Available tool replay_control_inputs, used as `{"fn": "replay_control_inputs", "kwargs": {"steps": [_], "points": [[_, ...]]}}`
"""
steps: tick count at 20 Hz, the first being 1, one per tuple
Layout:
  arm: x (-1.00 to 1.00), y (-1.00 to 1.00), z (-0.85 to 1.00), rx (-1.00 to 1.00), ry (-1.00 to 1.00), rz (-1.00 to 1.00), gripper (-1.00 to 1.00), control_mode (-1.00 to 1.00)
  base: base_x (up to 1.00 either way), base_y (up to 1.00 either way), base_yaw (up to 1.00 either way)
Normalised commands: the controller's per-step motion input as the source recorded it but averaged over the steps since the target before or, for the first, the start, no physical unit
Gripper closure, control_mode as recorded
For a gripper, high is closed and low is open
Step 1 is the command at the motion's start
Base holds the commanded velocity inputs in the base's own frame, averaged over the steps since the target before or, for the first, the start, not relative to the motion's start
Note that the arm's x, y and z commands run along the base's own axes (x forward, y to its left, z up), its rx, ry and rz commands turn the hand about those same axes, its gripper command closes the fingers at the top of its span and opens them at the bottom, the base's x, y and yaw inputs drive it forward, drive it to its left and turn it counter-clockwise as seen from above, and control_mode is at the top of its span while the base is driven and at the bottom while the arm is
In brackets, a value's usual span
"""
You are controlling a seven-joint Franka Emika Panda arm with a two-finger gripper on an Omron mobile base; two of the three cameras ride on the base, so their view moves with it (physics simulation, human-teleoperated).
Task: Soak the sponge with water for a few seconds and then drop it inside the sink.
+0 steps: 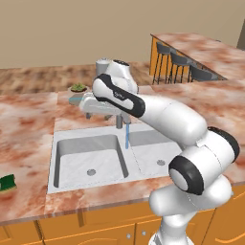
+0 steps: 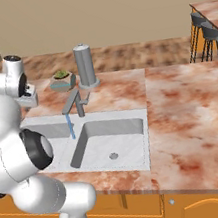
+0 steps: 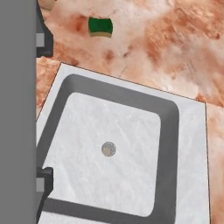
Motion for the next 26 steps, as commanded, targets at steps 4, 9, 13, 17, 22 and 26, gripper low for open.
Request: {"fn": "replay_control_inputs", "kwargs": {"steps": [4, 9, 13, 17, 22, 26], "points": [[-0.28, 0.38, -0.01, -0.06, 0.01, 0.00, -1.00, -1.00, 0.00, 0.00, 0.00], [-0.33, 0.41, -0.06, -0.09, -0.06, 0.00, -1.00, -1.00, 0.00, 0.00, 0.00], [-0.27, 0.34, 0.00, -0.11, -0.13, 0.00, -1.00, -1.00, 0.00, 0.00, 0.00], [-0.08, 0.26, -0.13, 0.00, -0.05, 0.00, -1.00, -1.00, 0.00, 0.00, 0.00], [0.00, 0.23, -0.25, 0.00, -0.04, 0.00, -1.00, -1.00, 0.00, 0.00, 0.00], [0.00, 0.19, -0.01, 0.04, 0.02, 0.00, -1.00, -1.00, 0.00, 0.00, 0.00]]}}
